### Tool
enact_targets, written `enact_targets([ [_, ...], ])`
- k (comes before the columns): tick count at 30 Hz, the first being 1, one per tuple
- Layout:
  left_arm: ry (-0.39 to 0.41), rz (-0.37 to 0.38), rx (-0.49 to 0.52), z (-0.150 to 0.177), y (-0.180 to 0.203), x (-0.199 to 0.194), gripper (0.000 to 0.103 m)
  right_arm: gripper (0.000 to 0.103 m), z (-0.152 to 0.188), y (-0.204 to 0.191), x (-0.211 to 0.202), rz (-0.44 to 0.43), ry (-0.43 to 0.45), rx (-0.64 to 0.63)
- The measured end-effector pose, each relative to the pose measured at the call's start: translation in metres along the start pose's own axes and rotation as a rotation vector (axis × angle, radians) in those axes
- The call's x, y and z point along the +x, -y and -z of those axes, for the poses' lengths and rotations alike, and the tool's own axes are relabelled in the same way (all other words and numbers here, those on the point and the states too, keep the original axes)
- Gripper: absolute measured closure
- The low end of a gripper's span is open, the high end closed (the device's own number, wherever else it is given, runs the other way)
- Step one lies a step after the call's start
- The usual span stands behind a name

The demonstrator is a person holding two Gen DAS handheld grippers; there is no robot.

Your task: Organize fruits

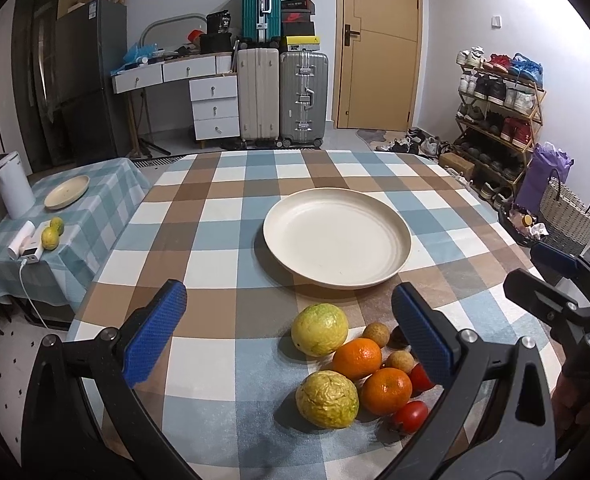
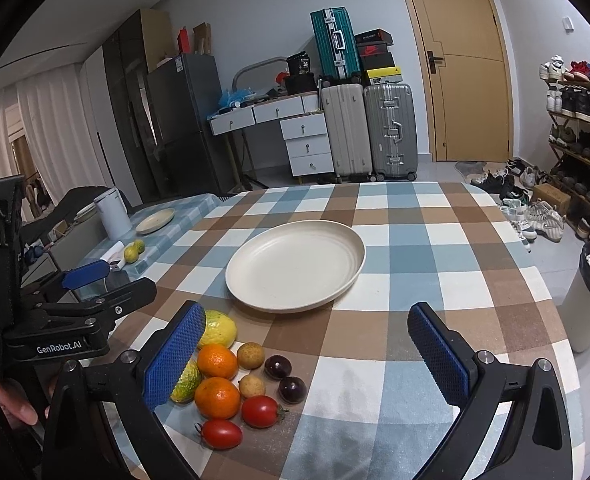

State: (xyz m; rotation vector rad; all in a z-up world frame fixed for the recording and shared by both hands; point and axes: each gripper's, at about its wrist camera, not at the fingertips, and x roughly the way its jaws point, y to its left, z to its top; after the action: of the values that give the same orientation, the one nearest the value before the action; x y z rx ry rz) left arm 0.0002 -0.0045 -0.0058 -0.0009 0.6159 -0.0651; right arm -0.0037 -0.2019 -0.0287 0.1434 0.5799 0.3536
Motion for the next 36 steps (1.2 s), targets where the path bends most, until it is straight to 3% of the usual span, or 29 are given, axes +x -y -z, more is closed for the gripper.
enact_targets([
  [36,-0.025,0.021,-0.028,0.0004,-0.0041,0.0061,0.001,0.000,0.0009,0.0003,0.0047,0.014,0.004,-0.003],
])
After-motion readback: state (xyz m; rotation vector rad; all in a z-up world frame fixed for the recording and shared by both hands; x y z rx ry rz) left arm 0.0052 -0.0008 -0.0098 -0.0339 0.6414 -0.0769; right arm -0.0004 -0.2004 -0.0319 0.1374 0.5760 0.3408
